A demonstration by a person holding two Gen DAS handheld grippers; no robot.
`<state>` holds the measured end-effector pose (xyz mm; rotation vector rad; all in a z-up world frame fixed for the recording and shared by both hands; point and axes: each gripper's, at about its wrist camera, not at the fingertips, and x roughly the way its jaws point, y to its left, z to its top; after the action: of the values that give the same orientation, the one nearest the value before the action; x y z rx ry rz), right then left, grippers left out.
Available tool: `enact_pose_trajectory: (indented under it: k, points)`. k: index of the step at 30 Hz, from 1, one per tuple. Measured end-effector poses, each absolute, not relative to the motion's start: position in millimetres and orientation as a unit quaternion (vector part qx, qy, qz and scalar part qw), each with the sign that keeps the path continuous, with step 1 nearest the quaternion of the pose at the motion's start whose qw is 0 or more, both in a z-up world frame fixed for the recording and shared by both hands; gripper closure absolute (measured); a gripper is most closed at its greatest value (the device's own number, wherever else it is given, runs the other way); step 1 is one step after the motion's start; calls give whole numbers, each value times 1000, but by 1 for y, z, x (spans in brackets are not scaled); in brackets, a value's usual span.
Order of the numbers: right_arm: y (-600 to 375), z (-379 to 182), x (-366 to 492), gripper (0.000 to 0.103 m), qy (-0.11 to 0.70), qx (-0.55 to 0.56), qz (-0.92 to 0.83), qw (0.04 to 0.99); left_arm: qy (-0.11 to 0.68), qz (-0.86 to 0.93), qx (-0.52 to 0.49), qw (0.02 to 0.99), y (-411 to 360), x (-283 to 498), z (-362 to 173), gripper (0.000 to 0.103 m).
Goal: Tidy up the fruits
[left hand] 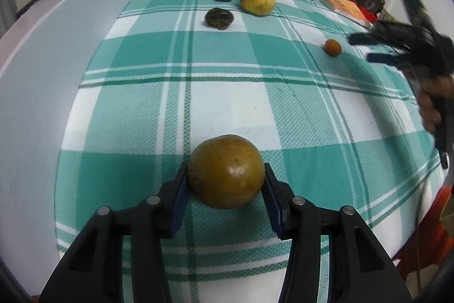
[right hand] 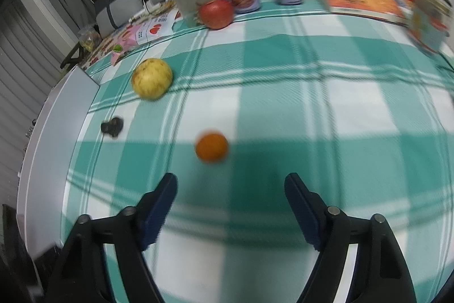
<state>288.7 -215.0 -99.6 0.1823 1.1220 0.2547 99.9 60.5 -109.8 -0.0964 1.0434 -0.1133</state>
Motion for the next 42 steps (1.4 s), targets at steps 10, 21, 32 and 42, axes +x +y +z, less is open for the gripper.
enact_pose_trajectory:
  k: [10,21,32,42]
  points:
    - [-169,-106,304,73,550,-6,129,825,499,-51,-92,860,79,92,-99,54]
    - [19,21,220,73,488,3,404,774,419,-4,-199,886,206,61,23,54]
    - [198,-8,162,72,503,-119,465,719,474,169,-210,839,347,60,-32,53]
    - [116,4,168,16,439,-41,420,793,427,164,-189,869,316,45,-9,34]
